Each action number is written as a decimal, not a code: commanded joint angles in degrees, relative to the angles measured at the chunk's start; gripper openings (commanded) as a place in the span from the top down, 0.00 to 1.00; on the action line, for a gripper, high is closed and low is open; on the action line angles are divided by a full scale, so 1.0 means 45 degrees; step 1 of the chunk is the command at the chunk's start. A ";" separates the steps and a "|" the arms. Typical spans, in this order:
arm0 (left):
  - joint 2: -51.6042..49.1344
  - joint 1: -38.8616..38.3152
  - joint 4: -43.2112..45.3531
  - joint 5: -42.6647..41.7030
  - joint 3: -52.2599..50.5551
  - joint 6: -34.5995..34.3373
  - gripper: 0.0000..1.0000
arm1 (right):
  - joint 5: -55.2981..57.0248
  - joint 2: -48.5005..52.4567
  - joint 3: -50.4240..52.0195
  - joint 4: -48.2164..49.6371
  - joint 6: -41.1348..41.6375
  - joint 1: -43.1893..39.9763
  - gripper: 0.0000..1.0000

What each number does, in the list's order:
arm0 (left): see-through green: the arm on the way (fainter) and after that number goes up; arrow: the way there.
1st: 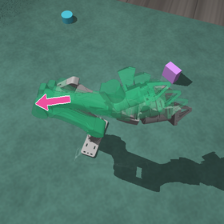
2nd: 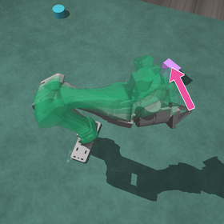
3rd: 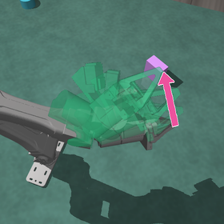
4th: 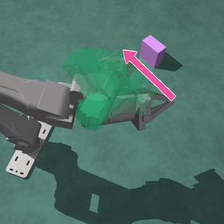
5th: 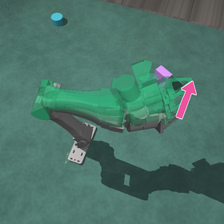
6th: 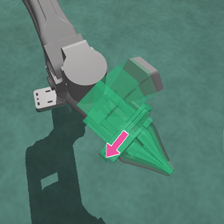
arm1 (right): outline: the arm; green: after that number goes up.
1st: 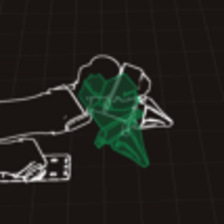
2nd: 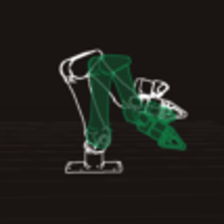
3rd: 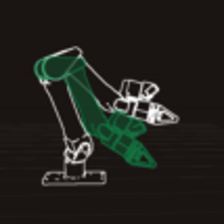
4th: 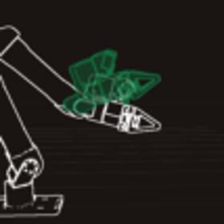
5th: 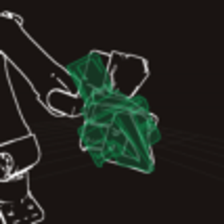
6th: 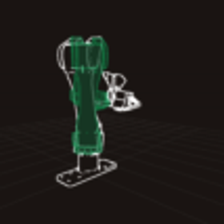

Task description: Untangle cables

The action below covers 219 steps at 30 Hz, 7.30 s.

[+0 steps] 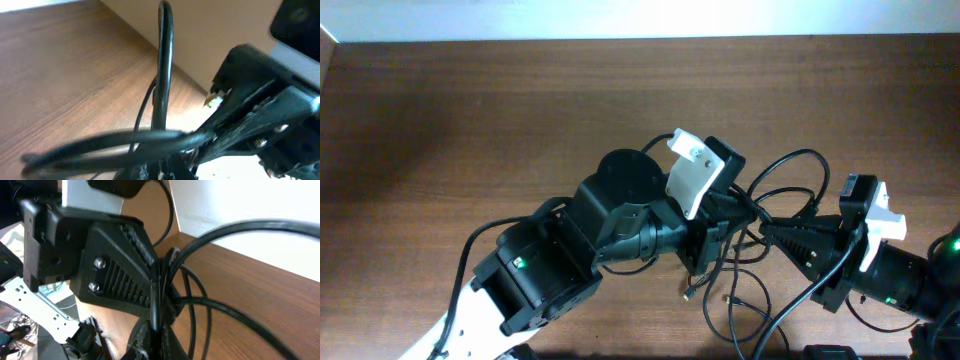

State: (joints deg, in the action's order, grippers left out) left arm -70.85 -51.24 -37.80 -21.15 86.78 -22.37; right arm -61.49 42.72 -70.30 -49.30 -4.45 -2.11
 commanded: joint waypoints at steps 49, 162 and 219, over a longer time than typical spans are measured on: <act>0.0967 0.0005 -0.3789 0.9617 0.0073 -0.1117 0.48 | 0.6528 0.0087 -0.0107 -0.1379 0.1851 -0.0044 0.96; 0.2176 0.0000 -0.3405 0.2565 0.0073 0.3410 1.00 | 1.2662 0.0529 -0.0107 -0.1656 0.3823 -0.0044 0.03; -0.0112 0.2841 -0.1763 0.3079 0.0073 -0.7179 1.00 | 0.9243 0.1151 -0.0107 -0.4056 -0.0063 -0.0044 0.11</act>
State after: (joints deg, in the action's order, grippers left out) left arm -71.16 -38.48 -46.11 -6.85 86.67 -52.84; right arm -19.18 48.16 -70.30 -67.70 -3.40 -2.11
